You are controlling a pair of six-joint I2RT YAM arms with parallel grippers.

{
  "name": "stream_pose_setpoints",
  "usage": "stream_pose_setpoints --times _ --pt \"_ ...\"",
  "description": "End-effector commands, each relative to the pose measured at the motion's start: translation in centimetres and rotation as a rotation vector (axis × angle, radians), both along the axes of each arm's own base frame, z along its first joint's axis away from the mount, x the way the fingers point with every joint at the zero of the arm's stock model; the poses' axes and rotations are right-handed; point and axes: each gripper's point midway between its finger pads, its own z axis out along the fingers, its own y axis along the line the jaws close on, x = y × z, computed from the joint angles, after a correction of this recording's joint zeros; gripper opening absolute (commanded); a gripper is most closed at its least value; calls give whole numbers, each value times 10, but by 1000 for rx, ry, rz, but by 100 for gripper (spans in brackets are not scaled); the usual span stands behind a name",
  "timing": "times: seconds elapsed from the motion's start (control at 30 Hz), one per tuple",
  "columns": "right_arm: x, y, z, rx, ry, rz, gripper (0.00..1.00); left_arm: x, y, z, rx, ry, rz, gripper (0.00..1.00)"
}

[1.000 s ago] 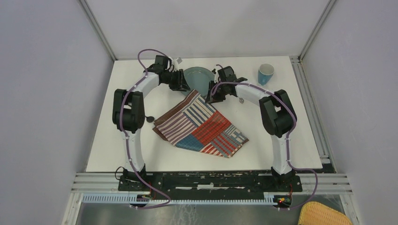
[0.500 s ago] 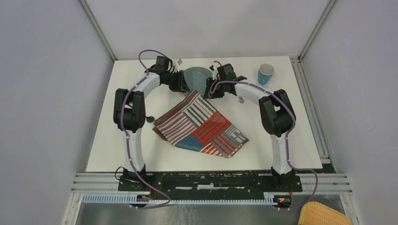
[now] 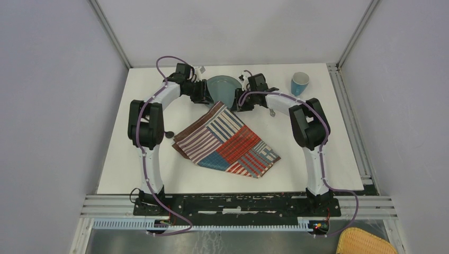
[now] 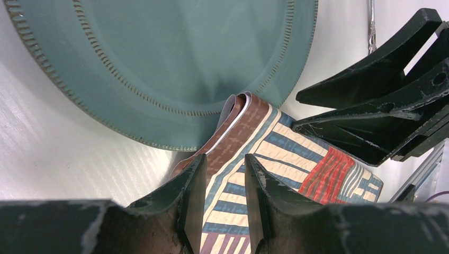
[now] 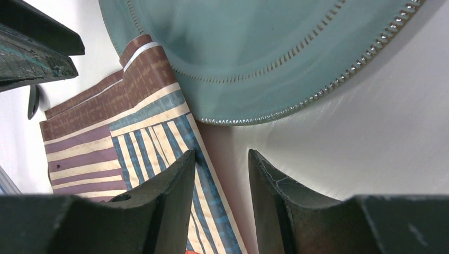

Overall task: Set the dinner table for one person
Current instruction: Flatten out the napkin at the center of the board.

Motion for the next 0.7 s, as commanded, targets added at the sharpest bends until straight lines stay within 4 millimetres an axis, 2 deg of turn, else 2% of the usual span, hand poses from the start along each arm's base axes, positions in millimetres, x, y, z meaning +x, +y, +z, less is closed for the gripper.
stream_pose_setpoints --times 0.0,0.2,0.67 --pt "13 12 12 83 -43 14 47 9 -2 31 -6 -103 -30 39" --pt "8 21 11 139 -13 29 47 11 -1 33 -7 -104 -21 39" --pt "0 37 25 254 28 75 47 10 0 34 -12 -100 -15 39"
